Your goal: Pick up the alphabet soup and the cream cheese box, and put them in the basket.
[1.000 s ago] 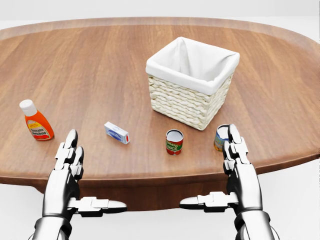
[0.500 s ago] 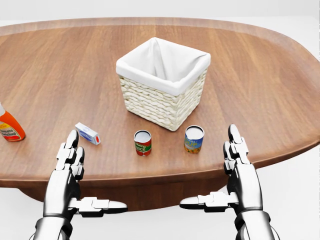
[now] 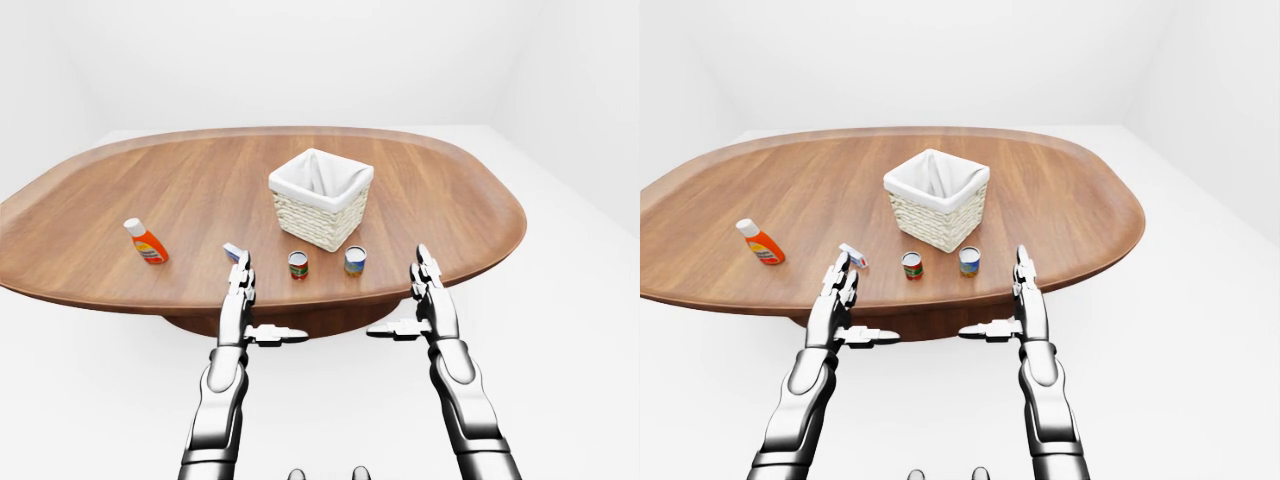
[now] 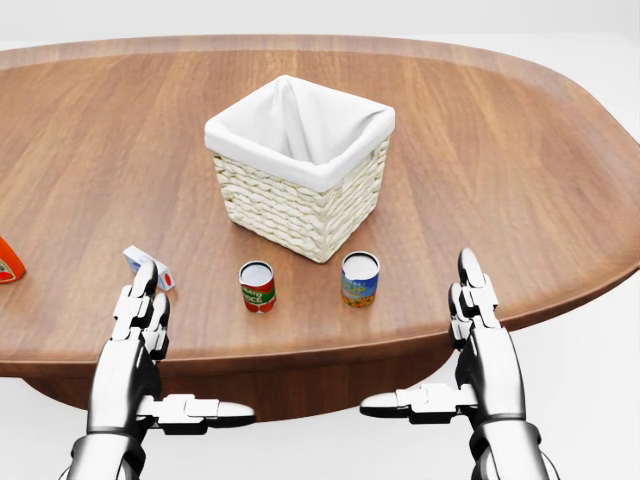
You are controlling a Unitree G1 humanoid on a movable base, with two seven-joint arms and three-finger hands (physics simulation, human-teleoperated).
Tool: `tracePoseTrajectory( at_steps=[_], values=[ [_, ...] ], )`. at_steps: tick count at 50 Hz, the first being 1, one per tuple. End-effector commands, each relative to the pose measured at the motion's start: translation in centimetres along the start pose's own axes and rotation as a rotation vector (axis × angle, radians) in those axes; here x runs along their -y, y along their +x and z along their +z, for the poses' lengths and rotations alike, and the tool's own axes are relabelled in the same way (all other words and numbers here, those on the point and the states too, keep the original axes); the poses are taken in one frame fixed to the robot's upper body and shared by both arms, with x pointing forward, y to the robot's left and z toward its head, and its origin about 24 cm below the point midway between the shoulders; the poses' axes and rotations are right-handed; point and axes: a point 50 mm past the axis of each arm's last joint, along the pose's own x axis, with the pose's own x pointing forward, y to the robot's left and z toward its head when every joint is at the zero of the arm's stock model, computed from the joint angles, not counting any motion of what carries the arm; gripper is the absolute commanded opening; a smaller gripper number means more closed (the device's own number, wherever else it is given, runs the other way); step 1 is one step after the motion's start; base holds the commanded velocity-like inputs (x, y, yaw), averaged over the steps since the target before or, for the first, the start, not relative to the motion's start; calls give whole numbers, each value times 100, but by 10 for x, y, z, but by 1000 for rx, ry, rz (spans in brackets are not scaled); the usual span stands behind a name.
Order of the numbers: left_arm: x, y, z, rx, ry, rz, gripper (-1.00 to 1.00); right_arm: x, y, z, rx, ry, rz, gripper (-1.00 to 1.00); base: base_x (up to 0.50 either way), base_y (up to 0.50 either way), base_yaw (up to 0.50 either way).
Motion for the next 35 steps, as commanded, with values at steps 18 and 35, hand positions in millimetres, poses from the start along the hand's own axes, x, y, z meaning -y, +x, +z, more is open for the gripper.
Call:
tracePoseTrajectory(
  at_steps=[18, 35],
  values=[
    [-1, 1, -1, -1, 0, 3, 100, 0, 0, 1, 5, -17, -2, 100, 4, 0, 0],
    [0, 0, -1, 0, 3, 4, 100, -1, 0, -1, 5, -25, -3, 100, 18, 0, 0]
  ],
)
